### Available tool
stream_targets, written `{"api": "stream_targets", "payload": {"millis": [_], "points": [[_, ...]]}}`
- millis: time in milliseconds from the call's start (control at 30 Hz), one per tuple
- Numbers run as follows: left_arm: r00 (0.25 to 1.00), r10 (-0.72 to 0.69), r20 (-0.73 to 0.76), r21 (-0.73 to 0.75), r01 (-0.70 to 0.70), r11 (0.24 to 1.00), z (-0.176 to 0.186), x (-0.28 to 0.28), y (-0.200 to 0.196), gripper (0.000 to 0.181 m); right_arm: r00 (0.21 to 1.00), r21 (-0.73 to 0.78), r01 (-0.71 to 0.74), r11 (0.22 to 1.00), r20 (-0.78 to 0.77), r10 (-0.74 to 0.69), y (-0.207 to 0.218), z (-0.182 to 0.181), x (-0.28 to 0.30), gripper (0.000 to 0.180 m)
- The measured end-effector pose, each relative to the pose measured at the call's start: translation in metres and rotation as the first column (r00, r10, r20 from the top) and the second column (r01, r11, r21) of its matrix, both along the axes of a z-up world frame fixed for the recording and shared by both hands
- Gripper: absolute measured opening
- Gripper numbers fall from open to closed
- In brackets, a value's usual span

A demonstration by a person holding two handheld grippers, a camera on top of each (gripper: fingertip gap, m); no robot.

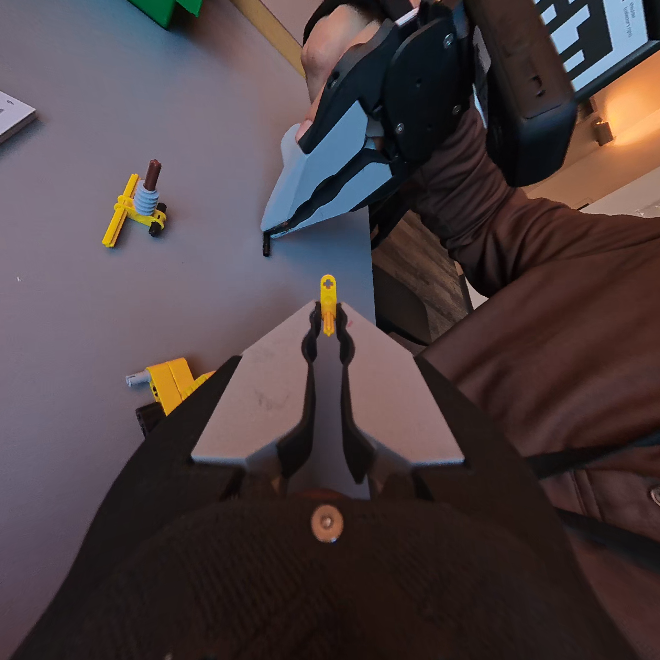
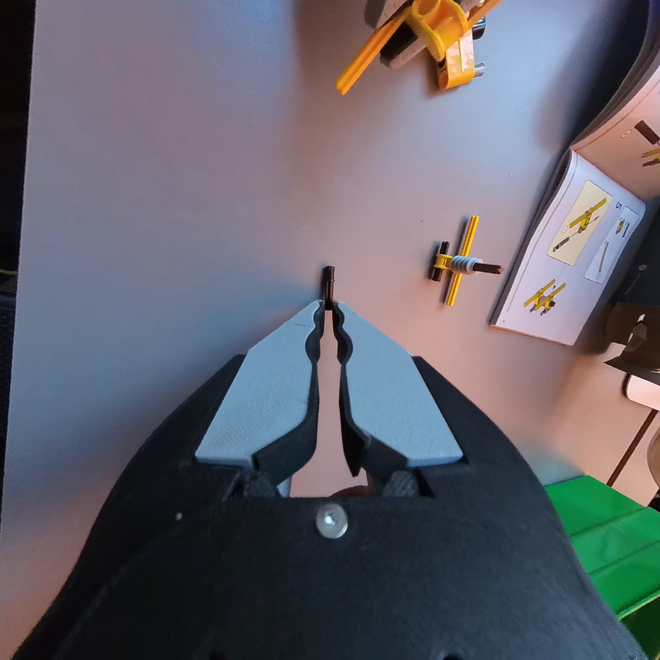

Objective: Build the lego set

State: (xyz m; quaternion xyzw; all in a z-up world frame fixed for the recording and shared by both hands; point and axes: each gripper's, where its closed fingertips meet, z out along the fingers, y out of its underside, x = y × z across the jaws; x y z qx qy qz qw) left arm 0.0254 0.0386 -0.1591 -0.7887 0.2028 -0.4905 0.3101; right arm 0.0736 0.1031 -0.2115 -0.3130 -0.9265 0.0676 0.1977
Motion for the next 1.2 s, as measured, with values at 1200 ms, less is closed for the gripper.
{"api": "stream_targets", "payload": {"millis": [1200], "points": [[0.983, -0.126, 0.132, -0.279, 0.158, 0.947, 0.002, 0.024, -0.009, 0.005, 0.904, -0.408, 0.105, 0.907, -0.340, -0.258, -0.024, 0.040, -0.011, 0.018]]}}
